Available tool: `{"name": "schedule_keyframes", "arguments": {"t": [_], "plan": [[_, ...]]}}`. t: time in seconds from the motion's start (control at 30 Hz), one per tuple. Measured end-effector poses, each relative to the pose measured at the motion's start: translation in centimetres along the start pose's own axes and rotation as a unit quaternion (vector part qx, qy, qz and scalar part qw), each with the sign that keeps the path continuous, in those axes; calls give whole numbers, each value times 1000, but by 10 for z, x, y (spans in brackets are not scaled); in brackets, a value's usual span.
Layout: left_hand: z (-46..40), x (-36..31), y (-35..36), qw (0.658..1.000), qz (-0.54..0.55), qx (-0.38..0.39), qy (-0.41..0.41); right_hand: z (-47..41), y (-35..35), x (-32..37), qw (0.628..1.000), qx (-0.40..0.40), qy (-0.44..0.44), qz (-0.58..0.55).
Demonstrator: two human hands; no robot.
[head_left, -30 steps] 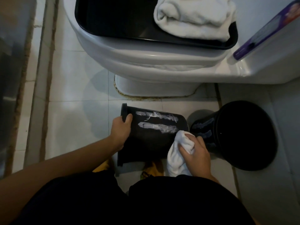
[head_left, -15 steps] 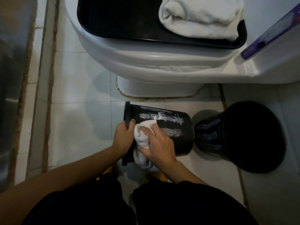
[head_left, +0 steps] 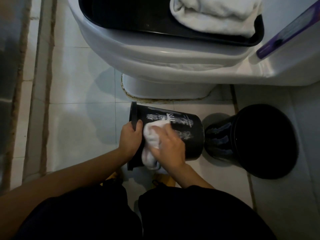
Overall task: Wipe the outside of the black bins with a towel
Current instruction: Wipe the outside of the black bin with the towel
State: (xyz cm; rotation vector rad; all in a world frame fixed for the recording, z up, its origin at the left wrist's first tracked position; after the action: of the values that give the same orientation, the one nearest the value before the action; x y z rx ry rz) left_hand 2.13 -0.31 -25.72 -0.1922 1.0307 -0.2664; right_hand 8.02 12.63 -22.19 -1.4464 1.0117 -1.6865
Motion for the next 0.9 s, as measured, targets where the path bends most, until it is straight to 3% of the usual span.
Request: {"name": "schedule_keyframes", "arguments": {"t": [0.07,0.1,0.13,0.23,0.27,0.33,0.43,0.5,0.57,0.63,0.67,0.7,0.83,0.9], "plan": [[-1,1,-1,1000,11,6,-2,-1,7,8,997,18,-72,0],[-1,1,-2,1000,7,2,-2,-2,6,3,998,12,-67,4],[-2,0,-1,1000,-1,2,-2,-3,1,-8,1000,0,-25,8],[-2,-2,1,1000,-4,7,-4,1,-16,-50,977,-31,210,8],[-2,-3,1,1000,-5,6,-4,2,-18,-54,972,-36,231,29],[-3,-2,1,1000,-8,3,-7,-2,-15,-35,986,-36,157,37],[-5,-2,0,1000,-1,-1,1,1,6,6,998,29,-61,0],[-5,-1,-2,1000,-3,-5,1,1,9,1,996,26,-87,13],[-5,-3,-2,1000,-25,-8,0,-1,-3,-23,999,-11,41,0],[-5,-4,1,999,-32,-3,0,-4,-14,-47,975,-39,217,-7],[-6,-4,1,1000,-31,-2,-4,-6,-16,-48,970,-39,240,12],[-6,-4,1,1000,-24,-4,-6,-9,-16,-40,977,-30,211,26],[-6,-2,0,1000,-14,-7,17,-8,1,8,998,44,-41,-17],[-5,-2,-1,1000,-17,-7,17,-5,3,1,998,38,-43,-17]]}}
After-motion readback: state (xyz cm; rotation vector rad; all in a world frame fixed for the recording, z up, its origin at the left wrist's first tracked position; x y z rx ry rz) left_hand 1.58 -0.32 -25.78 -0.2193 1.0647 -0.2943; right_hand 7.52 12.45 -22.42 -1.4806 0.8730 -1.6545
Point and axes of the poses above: each hand's wrist, its own z-axis away from the middle knuckle, its own y-axis out of the palm, x = y × z, the point moved 4 cm from there along -z, towards the middle knuckle
